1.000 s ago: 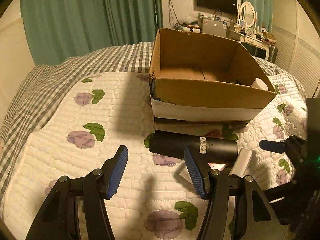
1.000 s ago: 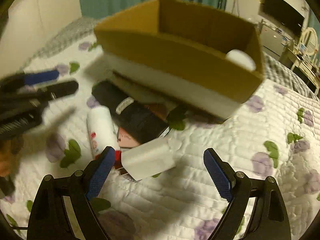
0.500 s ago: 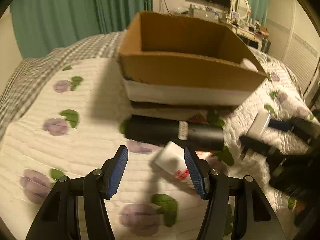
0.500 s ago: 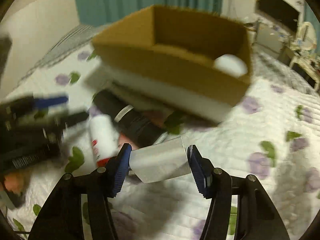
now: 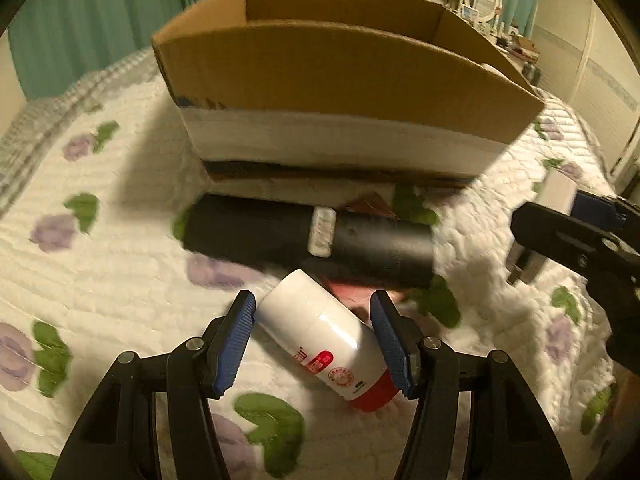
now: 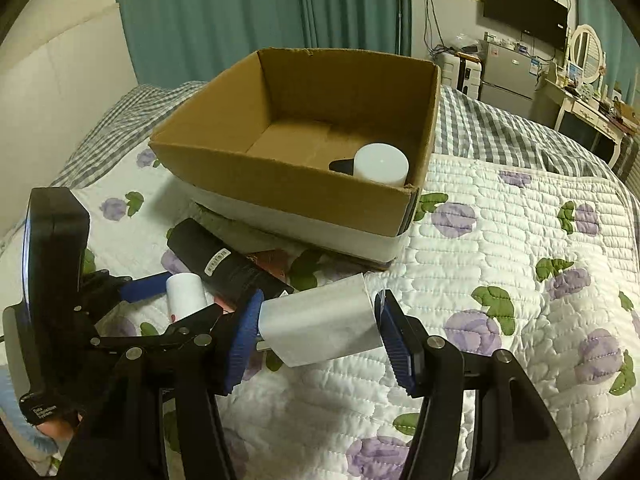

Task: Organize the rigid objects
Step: 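Carry the spray can and plug over the box and release them inside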

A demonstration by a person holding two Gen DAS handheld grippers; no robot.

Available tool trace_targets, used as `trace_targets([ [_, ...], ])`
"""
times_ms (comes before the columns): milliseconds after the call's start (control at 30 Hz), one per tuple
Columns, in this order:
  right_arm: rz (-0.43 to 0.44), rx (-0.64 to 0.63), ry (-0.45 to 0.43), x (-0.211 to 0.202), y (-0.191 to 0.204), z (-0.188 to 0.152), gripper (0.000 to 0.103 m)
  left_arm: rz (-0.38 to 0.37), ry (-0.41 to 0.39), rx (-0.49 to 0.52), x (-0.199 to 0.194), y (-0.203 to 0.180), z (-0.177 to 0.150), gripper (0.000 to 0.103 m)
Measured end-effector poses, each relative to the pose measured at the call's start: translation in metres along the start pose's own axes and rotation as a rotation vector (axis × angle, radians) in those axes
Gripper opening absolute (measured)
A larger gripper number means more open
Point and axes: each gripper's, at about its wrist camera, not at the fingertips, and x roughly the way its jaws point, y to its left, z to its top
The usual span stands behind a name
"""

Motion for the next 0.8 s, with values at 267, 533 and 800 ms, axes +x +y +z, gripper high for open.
trace_targets([
  [267, -0.018, 0.01, -0.006, -0.005, -0.001, -0.003, 0.058, -0.075, 0.029, -0.007, 0.008, 0.0, -0.012, 0.062],
  [533, -0.025, 0.028, -0.018, -0.014, -0.003, -0.007, 0.058, -0.069, 0.002, -0.01, -0.011, 0.003, -0.012, 0.056],
  [800, -0.03, 0.08, -0.066, -0.04, -0.01, -0.016, 0.058, -0.067, -0.104, 0.001, -0.062, -0.003, -0.013, 0.041],
])
